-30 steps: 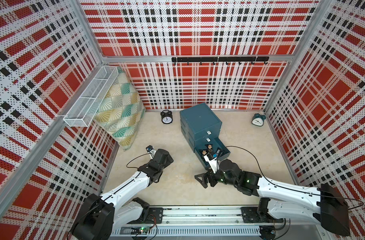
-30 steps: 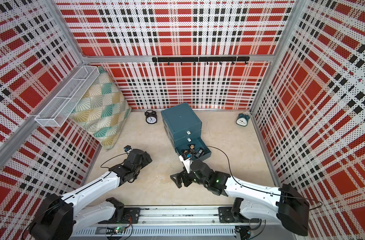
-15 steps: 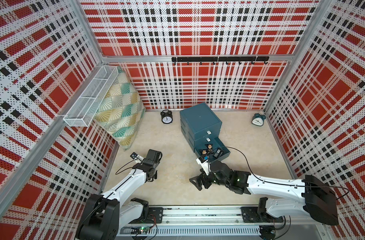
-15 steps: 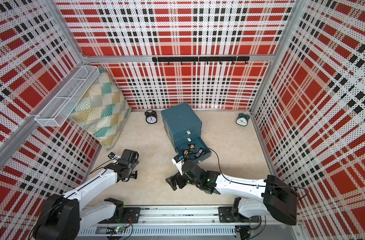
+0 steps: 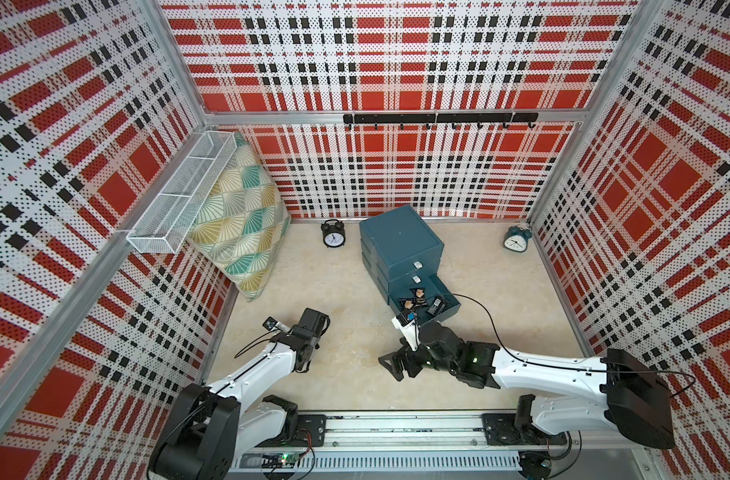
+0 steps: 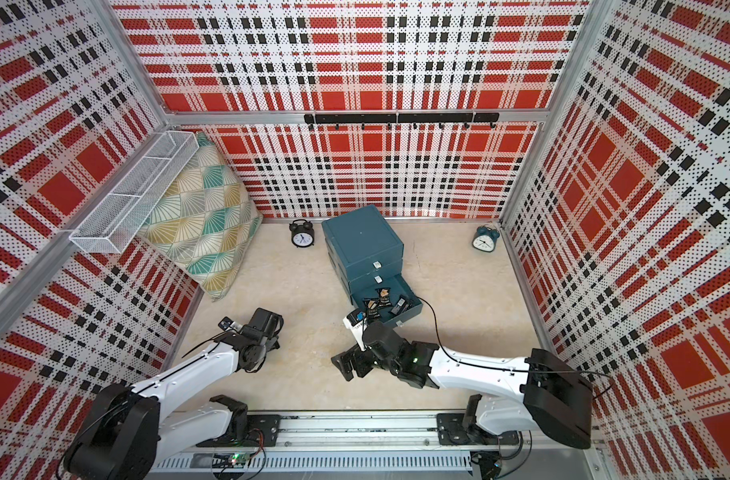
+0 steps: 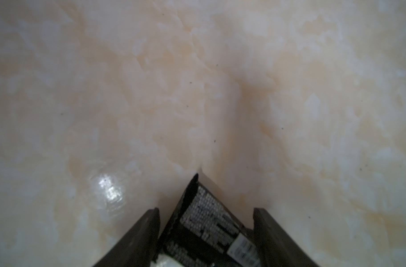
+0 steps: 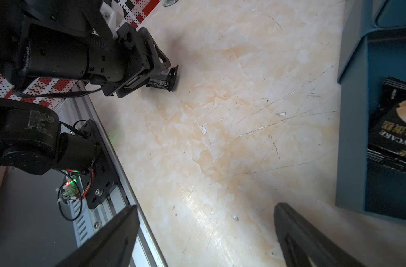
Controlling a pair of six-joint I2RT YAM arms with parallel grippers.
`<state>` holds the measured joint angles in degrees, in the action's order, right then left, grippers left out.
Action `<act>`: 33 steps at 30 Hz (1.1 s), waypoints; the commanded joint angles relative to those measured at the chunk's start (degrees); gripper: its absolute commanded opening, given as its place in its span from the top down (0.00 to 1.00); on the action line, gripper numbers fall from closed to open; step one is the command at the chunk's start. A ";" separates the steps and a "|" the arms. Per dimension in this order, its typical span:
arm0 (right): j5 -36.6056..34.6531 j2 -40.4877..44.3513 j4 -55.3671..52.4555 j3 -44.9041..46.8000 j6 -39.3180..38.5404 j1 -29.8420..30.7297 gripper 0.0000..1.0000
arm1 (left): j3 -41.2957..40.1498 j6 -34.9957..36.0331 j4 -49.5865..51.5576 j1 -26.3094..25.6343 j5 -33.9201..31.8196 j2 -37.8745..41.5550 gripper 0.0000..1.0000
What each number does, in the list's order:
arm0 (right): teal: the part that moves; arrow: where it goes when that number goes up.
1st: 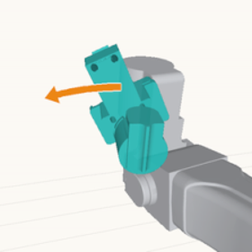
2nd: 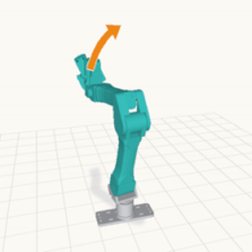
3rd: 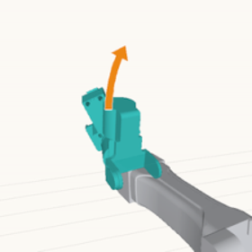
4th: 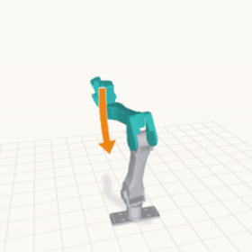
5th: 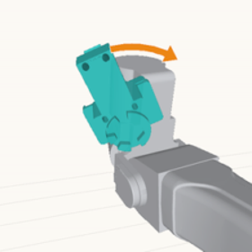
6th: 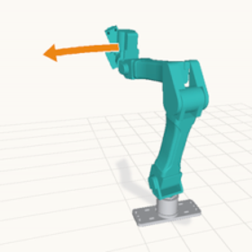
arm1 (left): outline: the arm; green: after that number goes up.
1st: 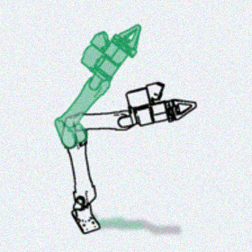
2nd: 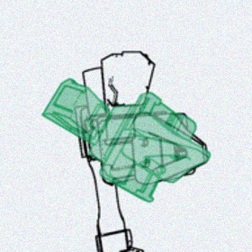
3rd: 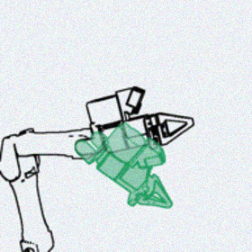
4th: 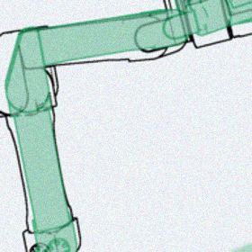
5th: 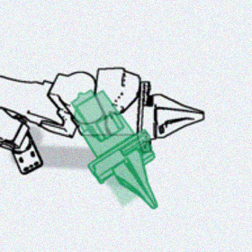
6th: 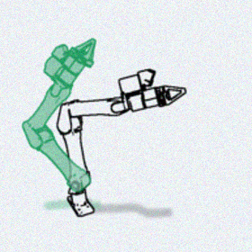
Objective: Place the cookies into the drawer by color
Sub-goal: Pick up the cookie at the center of the board.
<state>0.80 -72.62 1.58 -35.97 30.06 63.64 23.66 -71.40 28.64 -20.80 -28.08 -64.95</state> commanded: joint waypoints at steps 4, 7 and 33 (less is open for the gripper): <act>-1.30 0.14 0.89 -0.69 0.59 0.35 0.03 | -0.31 -6.02 0.63 -7.07 0.04 -1.28 0.38; -1.82 0.80 0.79 -0.17 0.95 0.40 0.03 | 0.45 -8.60 0.48 -11.21 0.47 -2.98 0.40; -3.62 -0.16 0.35 0.56 5.42 0.35 0.20 | -5.43 3.70 -14.36 -17.98 10.00 7.83 0.33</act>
<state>-2.61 -71.55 1.61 -34.57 35.00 63.64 21.96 -76.34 18.87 -41.32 -22.20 -59.61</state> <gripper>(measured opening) 0.804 0.673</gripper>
